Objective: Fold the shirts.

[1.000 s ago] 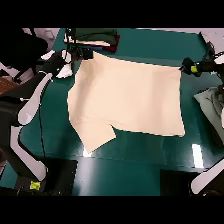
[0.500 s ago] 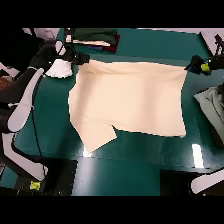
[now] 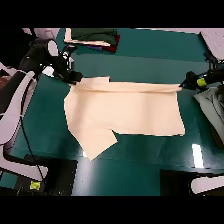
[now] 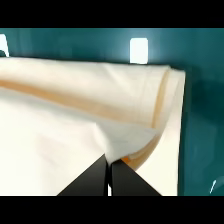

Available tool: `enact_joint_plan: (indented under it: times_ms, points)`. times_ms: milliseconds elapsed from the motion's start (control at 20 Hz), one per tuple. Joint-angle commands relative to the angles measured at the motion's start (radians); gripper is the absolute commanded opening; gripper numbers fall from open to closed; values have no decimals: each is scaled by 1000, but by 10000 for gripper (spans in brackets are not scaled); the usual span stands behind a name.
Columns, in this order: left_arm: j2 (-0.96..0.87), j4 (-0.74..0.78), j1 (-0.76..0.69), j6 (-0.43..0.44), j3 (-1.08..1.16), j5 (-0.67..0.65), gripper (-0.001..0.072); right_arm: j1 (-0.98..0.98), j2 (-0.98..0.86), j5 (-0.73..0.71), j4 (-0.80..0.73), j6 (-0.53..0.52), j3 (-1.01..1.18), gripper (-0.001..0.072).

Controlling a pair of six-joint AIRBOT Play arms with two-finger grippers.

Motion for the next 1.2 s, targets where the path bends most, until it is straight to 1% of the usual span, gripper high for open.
enact_joint_plan:
  times_ms: [0, 150, 250, 300, 350, 450, 550, 650, 700, 800, 900, 950, 1000, 1050, 1100, 1150]
  points:
    - [37, 0, 0, 27, -38, -137, 31, 1, 41, 48, 0, -18, -83, 16]
    - [64, -42, 0, 31, -76, -140, 31, 2, 58, 57, -1, -32, -129, 16]
    - [90, -61, 0, 39, -110, -173, 31, 2, 50, 109, -2, -39, -138, 15]
    - [119, -77, 0, 48, -134, -166, 31, 6, 50, 124, -5, -45, -139, 15]
    - [147, -82, 0, 58, -157, -167, 31, 16, 50, 130, -29, -45, -138, 15]
    - [170, -91, 0, 84, -233, -219, 33, 30, 39, 146, -76, -32, -138, 16]
    - [169, -103, 0, 84, -351, -210, 34, 43, 5, 183, -80, -17, -138, 17]
    - [169, -109, 0, 95, -436, -173, 33, 45, -20, 193, -83, -6, -137, 18]
    - [169, -92, 0, 98, -464, -152, 34, 44, -26, 183, -88, 3, -137, 18]
    - [169, -59, 0, 101, -502, -128, 34, 42, -26, 171, -163, 38, -132, 18]
    - [167, -72, 0, 111, -512, -111, 37, 42, -26, 179, -176, 36, -116, 20]
    - [167, -105, 0, 124, -512, -101, 165, 42, -26, 179, -174, 35, -106, 78]
    - [167, -127, 0, 126, -512, -92, 440, 42, -26, 188, -158, 33, -92, 216]
    - [167, -121, 0, 123, -509, -100, 585, 41, -26, 217, -136, 24, -71, 300]
    - [170, -90, 0, 110, -492, -137, 608, 26, -20, 260, -129, 21, -42, 342]
    - [197, -82, 8, 108, -475, -135, 608, 9, -5, 286, -130, 17, -19, 385]
